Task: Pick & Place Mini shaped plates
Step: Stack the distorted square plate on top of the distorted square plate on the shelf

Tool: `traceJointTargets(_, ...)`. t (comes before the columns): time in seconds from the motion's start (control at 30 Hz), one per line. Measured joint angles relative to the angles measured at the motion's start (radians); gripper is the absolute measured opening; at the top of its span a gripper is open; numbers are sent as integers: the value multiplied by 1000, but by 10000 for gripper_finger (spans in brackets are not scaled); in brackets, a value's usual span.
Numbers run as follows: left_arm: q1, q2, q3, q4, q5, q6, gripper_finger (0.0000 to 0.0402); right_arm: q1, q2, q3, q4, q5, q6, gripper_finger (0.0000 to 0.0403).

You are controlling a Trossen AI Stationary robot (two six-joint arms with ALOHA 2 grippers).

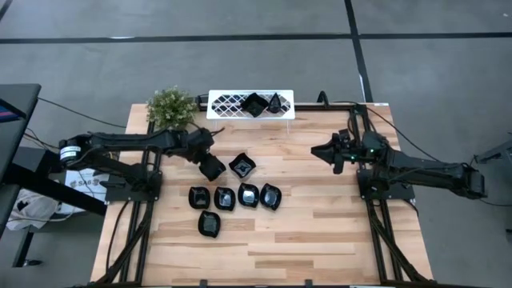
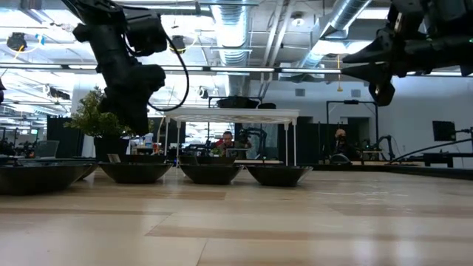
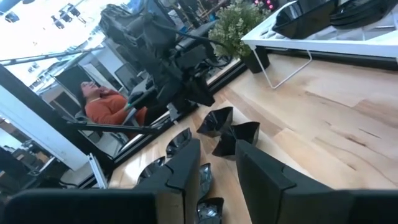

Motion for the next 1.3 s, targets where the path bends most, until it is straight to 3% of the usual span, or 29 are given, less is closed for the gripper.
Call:
traceJointTargets(0.23,18,-19,0,2,0,-26,81,0,0,0,-1,-1,0,98)
traceJointTargets(0.4,18,-15,0,3,-6,-18,123,0,0,0,-3,-1,9,98)
traceJointTargets(0.63,18,-15,0,1,-91,-15,169,0,0,0,-13,-1,14,98)
traceJointTargets(1.3,18,148,-30,22,-83,-18,175,0,1,0,-18,-1,14,98)
